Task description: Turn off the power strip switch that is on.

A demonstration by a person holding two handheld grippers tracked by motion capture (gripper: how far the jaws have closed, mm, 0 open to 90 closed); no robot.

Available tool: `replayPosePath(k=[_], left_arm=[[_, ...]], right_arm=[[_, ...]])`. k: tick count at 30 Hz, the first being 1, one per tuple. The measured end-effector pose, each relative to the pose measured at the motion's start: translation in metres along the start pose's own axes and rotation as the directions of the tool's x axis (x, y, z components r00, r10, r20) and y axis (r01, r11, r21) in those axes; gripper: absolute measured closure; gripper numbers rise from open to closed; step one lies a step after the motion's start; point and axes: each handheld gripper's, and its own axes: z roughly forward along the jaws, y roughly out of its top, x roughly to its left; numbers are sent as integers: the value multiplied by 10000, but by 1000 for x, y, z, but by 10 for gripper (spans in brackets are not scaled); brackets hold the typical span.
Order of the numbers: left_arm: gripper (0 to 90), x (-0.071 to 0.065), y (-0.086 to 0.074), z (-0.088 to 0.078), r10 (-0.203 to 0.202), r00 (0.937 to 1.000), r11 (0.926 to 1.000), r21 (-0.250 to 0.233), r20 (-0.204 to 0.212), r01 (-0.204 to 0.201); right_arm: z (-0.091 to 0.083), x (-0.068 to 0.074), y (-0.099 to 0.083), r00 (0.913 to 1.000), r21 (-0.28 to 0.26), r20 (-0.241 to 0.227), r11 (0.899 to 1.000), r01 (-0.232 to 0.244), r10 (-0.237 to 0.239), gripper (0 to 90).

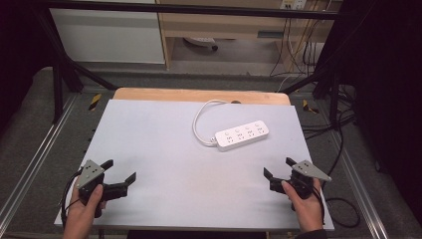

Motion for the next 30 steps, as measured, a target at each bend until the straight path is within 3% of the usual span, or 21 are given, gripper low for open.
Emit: replayPosePath(k=[11,17,24,30], left_arm=[[61,-1,0,1,17,10000,10000,17,41,-17],[62,-1,0,1,19,10000,10000,29,33,-19],[62,-1,0,1,87,10000,9999,65,35,-87],[62,-1,0,0,45,10000,10000,33,55,-45]], right_arm=[[-3,0,1,9994,78,-354,10000,36,-33,32],[-4,1,1,9990,-313,48,9985,441,-439,50],[-6,1,1,10000,-206,-10,9997,95,-95,65],[-13,4,9,9998,-425,-59,9989,-177,175,68]])
